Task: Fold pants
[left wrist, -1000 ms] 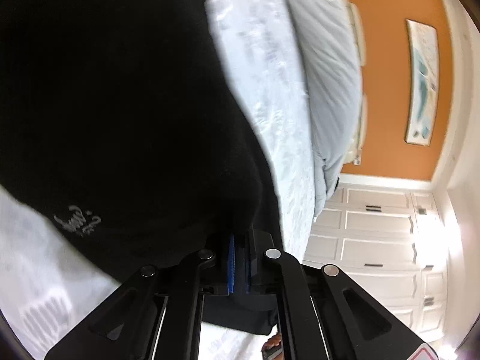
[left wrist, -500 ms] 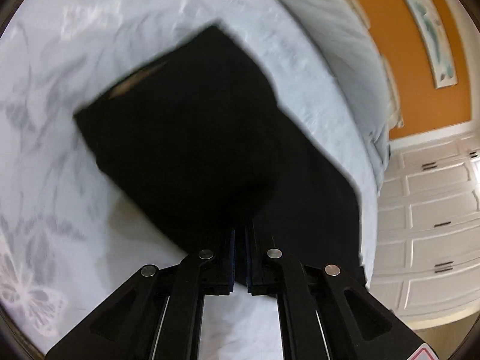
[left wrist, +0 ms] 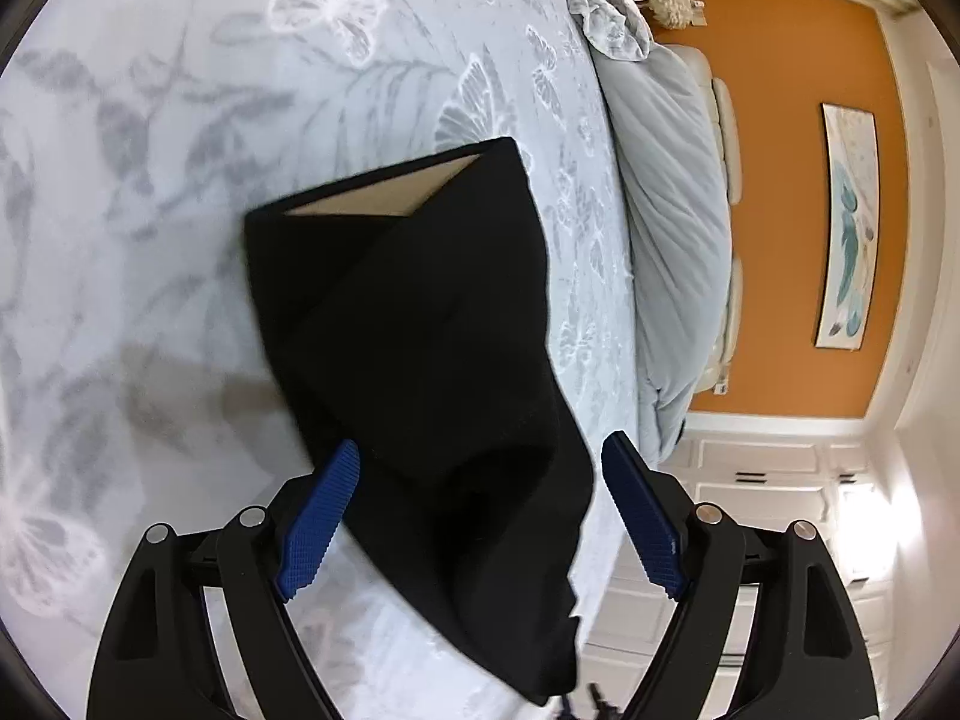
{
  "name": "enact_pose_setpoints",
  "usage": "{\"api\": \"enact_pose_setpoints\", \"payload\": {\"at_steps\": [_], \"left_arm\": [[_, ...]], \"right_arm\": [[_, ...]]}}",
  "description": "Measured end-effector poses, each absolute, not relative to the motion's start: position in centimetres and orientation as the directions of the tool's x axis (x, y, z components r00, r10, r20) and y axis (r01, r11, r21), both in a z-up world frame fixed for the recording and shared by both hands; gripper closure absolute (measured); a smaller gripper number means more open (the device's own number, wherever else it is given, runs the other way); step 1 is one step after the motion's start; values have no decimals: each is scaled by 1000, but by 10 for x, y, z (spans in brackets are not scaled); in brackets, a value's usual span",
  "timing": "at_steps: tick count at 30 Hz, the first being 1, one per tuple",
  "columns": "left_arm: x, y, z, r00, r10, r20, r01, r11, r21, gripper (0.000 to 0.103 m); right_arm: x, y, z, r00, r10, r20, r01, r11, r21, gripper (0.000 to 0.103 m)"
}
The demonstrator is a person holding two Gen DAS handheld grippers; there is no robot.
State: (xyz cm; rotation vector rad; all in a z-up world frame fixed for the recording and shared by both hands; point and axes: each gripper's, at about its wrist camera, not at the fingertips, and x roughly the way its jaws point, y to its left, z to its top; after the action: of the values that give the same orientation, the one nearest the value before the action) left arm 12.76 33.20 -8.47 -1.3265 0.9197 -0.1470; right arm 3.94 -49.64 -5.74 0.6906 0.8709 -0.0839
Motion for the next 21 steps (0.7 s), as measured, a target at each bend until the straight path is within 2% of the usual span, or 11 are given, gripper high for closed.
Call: {"api": "enact_pose_setpoints", "payload": {"at_steps": [3,4,5,10,13,14,17,21], "left_arm": [[140,319,-67,681,-614,-399,-314,247,-917,23],[143,310,-65,675,-622,-397,-305,256,-917,22],[144,304,-62,660,-629,-411,-305,275,-912,19],[155,274,-86,530,-645,-550,-418,365,-832,19],[163,272,-103,503,-647,-573,-471,351,-809,23],[164,272,-105,508,-650,-566,-472,340,-813,36],[164,269,-110,513,-653,-557,-471,328,-819,57],[166,259,-107,502,-639,-583,-452,381,-807,77]], "right_arm": [[43,-489,-54,665,206,-718,337,775,535,15],[44,-487,-53,668,209,-714,334,773,539,15],[47,-484,-52,667,204,-717,335,777,532,15],[59,-475,-59,625,161,-764,363,806,467,15],[57,-479,-55,615,100,-783,396,819,415,15],[55,-480,-50,615,52,-787,407,834,373,15],[55,-470,-42,619,3,-785,372,879,297,15],[78,-448,-56,573,-33,-819,312,933,181,15]]}}
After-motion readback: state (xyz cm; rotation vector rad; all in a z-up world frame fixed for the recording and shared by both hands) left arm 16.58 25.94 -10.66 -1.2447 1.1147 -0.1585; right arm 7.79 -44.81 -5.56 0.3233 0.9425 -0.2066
